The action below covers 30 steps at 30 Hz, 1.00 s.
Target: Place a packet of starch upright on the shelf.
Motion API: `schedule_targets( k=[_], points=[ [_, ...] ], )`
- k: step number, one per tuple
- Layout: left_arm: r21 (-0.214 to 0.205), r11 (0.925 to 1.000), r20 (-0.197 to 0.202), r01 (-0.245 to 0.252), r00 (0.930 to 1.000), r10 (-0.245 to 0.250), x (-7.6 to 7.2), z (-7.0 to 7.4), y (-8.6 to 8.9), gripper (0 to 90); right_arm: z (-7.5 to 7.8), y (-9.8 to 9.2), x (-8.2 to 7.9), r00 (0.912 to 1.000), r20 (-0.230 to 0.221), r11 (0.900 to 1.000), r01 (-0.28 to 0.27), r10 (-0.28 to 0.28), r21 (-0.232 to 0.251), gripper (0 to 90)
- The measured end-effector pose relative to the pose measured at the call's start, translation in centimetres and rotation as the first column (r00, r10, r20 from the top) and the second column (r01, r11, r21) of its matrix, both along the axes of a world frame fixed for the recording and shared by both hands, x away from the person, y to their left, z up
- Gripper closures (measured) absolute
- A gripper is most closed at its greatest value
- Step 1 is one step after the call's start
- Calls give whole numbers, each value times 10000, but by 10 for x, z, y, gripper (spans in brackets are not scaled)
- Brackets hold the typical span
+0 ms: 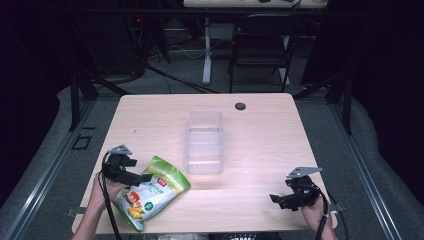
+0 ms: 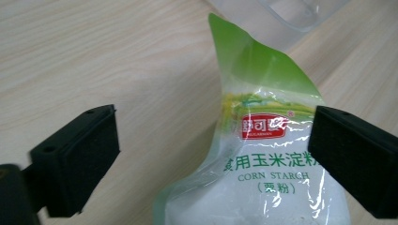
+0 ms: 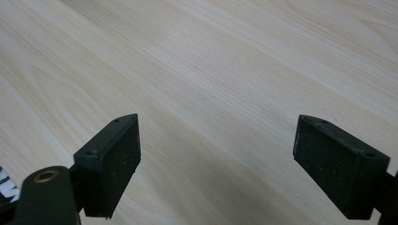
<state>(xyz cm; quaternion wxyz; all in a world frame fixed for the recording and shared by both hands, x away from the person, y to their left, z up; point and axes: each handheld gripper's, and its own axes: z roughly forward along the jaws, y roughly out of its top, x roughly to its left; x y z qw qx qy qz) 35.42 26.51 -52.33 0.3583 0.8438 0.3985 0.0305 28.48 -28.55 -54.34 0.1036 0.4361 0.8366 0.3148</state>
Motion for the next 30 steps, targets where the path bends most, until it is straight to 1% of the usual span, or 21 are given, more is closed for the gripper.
schedule_targets(
  k=[1, 2, 4, 5, 6, 8, 9, 10, 11, 14, 15, 16, 18, 19, 20, 21, 23, 26, 27, 29, 30],
  points=[
    [135, 9999, 13, -51, 10000, 51, 0, -1, -2, 123, 0, 1, 0, 10000, 45, 10000, -5, 5, 35, 149],
    [77, 10000, 3, 46, 10000, -46, 1, -1, -3, 144, 1, 1, -1, 10000, -2, 10000, -89, 89, 20, 149],
    [33, 10000, 21, 64, 10000, -64, 2, -1, -4, 174, 2, 2, -1, 9998, 135, 9999, -163, 163, -17, 149],
    [-4, 9999, -2, 162, 9999, -162, 2, -1, -4, 235, 2, 2, -2, 9997, 177, 9999, -172, 172, -5, 149],
    [-83, 9998, -16, 186, 9998, -186, 3, -2, -5, 242, 2, 3, -2, 9997, 166, 9998, -190, 189, 14, 149],
    [30, 9997, -70, 260, 9996, -260, 4, -3, -6, 246, 2, 2, -1, 9997, 133, 9998, -191, 192, -35, 148],
    [-76, 9993, -131, 370, 9992, -371, 4, -4, -6, 264, 1, 2, -1, 9997, 149, 9998, -169, 170, -45, 149],
    [-82, 9995, -102, 318, 9994, -319, 5, -4, -7, 276, 2, 2, -1, 9997, 137, 9998, -192, 192, -8, 149],
    [-91, 9993, -174, 367, 9992, -368, 5, -5, -7, 283, 2, 2, -1, 9997, 152, 9998, -201, 201, 1, 149],
    [-27, 9989, -302, 475, 9984, -475, 7, -8, -9, 331, 2, 2, -2, 9997, 138, 9998, -188, 188, -16, 149],
    [-119, 9987, -345, 505, 9981, -509, 8, -10, -9, 360, 2, 2, -2, 9997, 161, 9998, -192, 193, -34, 149],
    [-79, 9989, -367, 471, 9982, -473, 8, -11, -10, 392, 2, 2, -2, 9997, 180, 9998, -183, 183, -28, 149],
    [-57, 9989, -444, 458, 9980, -460, 9, -12, -11, 406, 2, 2, -2, 9997, 180, 9998, -190, 190, -24, 149],
    [28, 9989, -454, 457, 9979, -456, 9, -13, -12, 455, 2, 2, -2, 9997, 180, 9998, -188, 189, -20, 148],
    [2, 9989, -448, 458, 9979, -458, 9, -13, -12, 468, 2, 2, -3, 9997, 164, 9998, -197, 197, -2, 149],
    [-126, 9985, -484, 541, 9973, -547, 9, -13, -13, 488, 2, 2, -3, 9996, 213, 9998, -206, 206, 18, 149],
    [-116, 9977, -468, 669, 9966, -673, 10, -14, -14, 533, 3, 3, -3, 9995, 235, 9998, -194, 196, -85, 149],
    [-174, 9958, -511, 896, 9946, -904, 9, -16, -14, 601, 3, 3, -3, 9996, 236, 9998, -172, 173, -67, 149],
    [-218, 9939, -565, 1085, 9924, -1096, 9, -17, -15, 624, 3, 3, -3, 9995, 226, 9997, -204, 206, -96, 149],
    [-306, 9945, -602, 1002, 9930, -1019, 9, -18, -13, 655, 3, 3, -3, 9995, 227, 9997, -223, 224, -87, 149],
    [-373, 9936, -604, 1070, 9922, -1091, 9, -18, -12, 686, 3, 3, -3, 9995, 214, 9997, -228, 229, -79, 149]
  ],
)
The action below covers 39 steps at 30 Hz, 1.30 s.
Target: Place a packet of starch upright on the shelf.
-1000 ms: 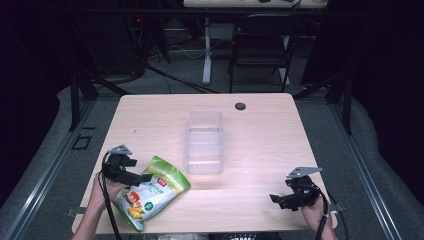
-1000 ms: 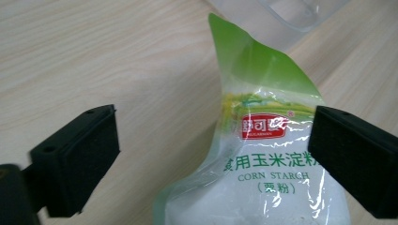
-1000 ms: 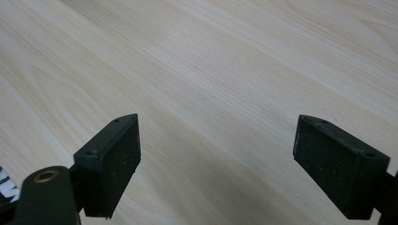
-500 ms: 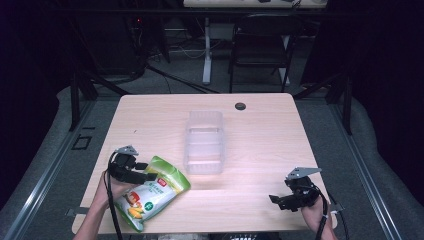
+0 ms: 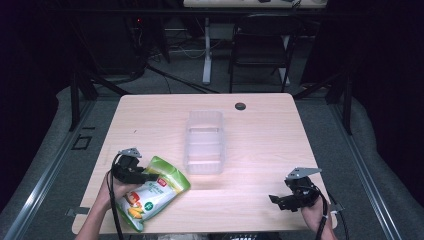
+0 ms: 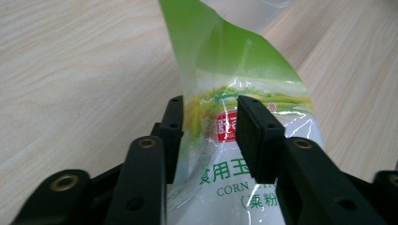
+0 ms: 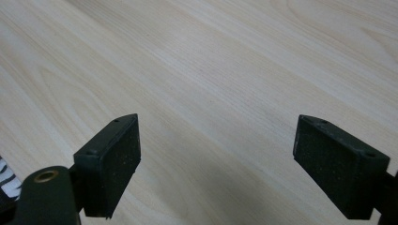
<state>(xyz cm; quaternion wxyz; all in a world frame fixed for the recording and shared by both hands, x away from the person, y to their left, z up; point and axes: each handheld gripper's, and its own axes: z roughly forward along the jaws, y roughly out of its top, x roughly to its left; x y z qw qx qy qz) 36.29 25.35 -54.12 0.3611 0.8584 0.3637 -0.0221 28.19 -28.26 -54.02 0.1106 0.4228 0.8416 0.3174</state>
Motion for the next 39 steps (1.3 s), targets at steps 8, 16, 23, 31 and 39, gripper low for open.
schedule_targets(
  k=[8, 16, 23, 31, 39],
  points=[
    [20, 9999, 118, 133, 9998, -133, -3, -3, 2, 835, -1, 1, 0, 10000, 4, 10000, -31, 31, 83, 149],
    [7, 9999, 341, -116, 9994, 116, -6, -2, 3, 885, 0, 1, -1, 10000, 3, 9999, -87, 87, 91, 148],
    [-279, 9977, 478, -622, 9968, 635, -8, 0, 9, 889, -5, 4, 1, 9985, -364, 9991, -403, 398, -139, 150],
    [-944, 9901, 652, -1037, 9918, 1100, -15, 6, 19, 885, -6, 7, 1, 9980, -411, 9980, -503, 487, -389, 150],
    [-1268, 9786, 779, -1622, 9819, 1728, -22, 11, 24, 887, -7, 8, 1, 9981, -354, 9964, -519, 497, -664, 149]
  ],
)
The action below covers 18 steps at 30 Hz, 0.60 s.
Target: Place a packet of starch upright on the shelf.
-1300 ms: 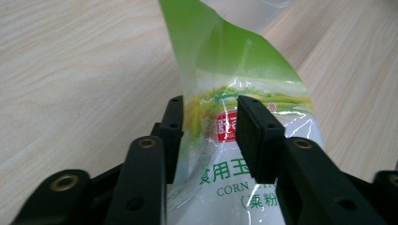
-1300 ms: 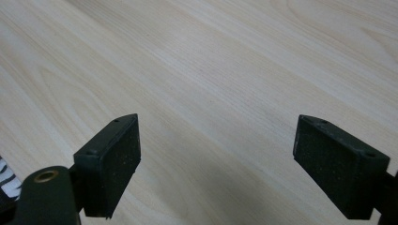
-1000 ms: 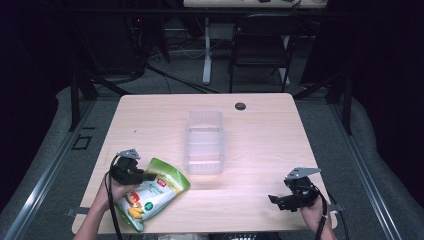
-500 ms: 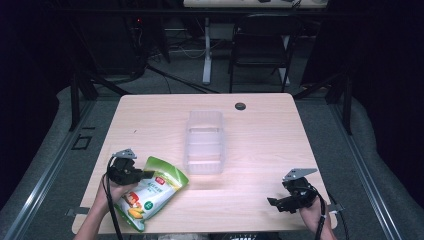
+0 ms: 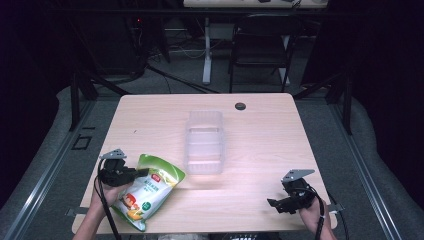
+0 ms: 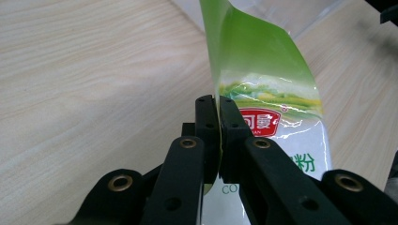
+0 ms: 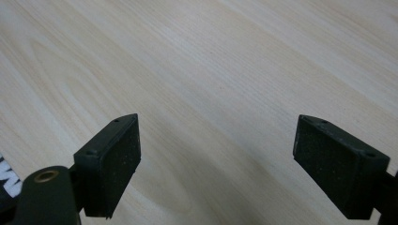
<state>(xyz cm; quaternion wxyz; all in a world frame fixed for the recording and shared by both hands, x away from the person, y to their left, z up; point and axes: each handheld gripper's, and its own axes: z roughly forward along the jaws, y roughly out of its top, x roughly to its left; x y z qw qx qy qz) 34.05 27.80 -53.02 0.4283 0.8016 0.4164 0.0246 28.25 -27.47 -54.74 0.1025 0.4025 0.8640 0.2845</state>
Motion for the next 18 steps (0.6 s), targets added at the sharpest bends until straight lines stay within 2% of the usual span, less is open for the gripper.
schedule_targets(
  k=[4, 10, 13, 18],
  points=[
    [-286, 9995, 115, -159, 9998, 162, -3, 2, 4, 887, -3, 2, 1, 9999, -163, 9996, -54, 50, -271, 152],
    [-447, 9983, 431, -383, 9983, 403, -11, 10, 8, 888, -2, 2, 0, 9999, -114, 9998, -69, 67, -164, 150],
    [-795, 9953, 429, -550, 9974, 585, -15, 15, 11, 890, -2, 1, 0, 10000, -51, 9999, -36, 35, -160, 150],
    [-850, 9947, 562, -580, 9964, 629, -19, 19, 13, 889, -1, 1, 0, 10000, -11, 10000, 2, -2, -9, 150]
  ],
)
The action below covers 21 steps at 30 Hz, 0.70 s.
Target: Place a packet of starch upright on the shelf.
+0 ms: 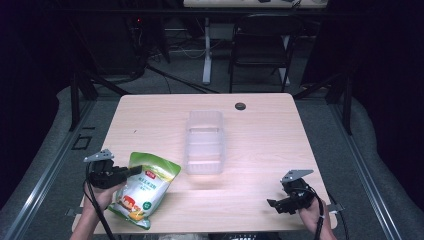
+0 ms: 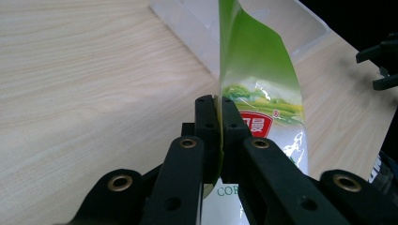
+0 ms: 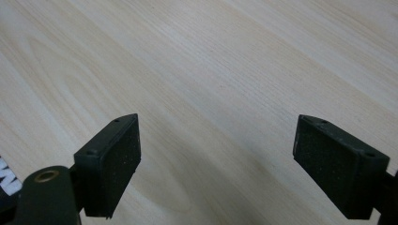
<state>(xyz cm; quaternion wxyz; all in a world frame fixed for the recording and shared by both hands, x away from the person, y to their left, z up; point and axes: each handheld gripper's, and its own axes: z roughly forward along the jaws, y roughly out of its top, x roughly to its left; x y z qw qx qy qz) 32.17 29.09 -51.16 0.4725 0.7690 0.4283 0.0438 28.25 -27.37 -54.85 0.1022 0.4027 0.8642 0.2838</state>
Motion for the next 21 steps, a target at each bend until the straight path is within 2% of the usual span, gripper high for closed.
schedule_targets(
  k=[3, 7, 9, 10, 11, 15, 16, 20, 21],
  points=[
    [-52, 10000, 110, 40, 9999, -40, -2, 3, -1, 889, 1, -1, 0, 10000, 80, 10000, 18, -18, 68, 150],
    [-183, 9998, 422, -5, 9991, 13, -6, 8, -2, 890, 2, -3, 0, 9997, 197, 9999, 108, -111, 125, 149],
    [-190, 9998, 675, 21, 9977, -8, -9, 14, -3, 890, 1, -1, 0, 9997, 212, 9997, 125, -130, 210, 149],
    [-190, 9998, 675, 21, 9977, -8, -9, 14, -3, 890, 1, -1, 0, 9997, 212, 9997, 125, -130, 210, 149],
    [-295, 9996, 867, 38, 9962, -12, -11, 18, -3, 890, 1, -1, 0, 9998, 196, 9998, 97, -101, 189, 150],
    [-506, 9987, 1141, 87, 9935, -28, -15, 22, -3, 890, 1, -2, 1, 9999, 141, 9998, 72, -74, 164, 150],
    [-681, 9975, 1282, 197, 9917, -108, -17, 24, -3, 890, 2, -2, 1, 9999, 144, 9998, 74, -77, 205, 150],
    [-625, 9978, 1773, 229, 9841, -115, -23, 34, -6, 891, 1, -1, 1, 9997, 212, 9998, 132, -135, 135, 150],
    [-684, 9973, 1782, 266, 9839, -140, -24, 35, -6, 891, 1, 0, 1, 9998, 175, 9998, 124, -127, 135, 150]
  ],
)
